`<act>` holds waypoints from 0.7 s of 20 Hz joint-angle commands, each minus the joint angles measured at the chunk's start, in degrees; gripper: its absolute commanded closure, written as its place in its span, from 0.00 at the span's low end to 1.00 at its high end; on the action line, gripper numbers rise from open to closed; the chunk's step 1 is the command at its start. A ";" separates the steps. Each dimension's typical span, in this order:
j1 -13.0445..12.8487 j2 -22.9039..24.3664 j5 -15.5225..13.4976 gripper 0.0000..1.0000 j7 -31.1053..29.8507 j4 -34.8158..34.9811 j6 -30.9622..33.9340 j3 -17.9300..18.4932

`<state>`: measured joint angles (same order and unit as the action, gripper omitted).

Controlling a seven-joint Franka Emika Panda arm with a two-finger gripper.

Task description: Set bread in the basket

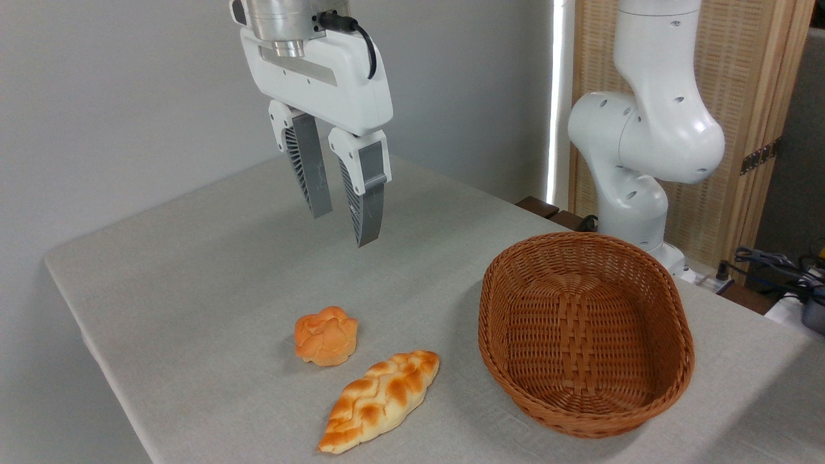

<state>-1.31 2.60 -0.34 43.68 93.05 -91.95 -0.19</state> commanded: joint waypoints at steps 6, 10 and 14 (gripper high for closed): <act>-0.45 -0.13 0.16 0.00 -0.79 -0.94 2.04 0.71; -0.45 -0.13 0.16 0.00 -0.88 -0.76 2.04 0.63; -0.36 -0.14 -0.10 0.00 -1.14 0.11 1.77 0.10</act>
<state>-1.33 2.56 -0.35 43.68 93.11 -91.92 -0.14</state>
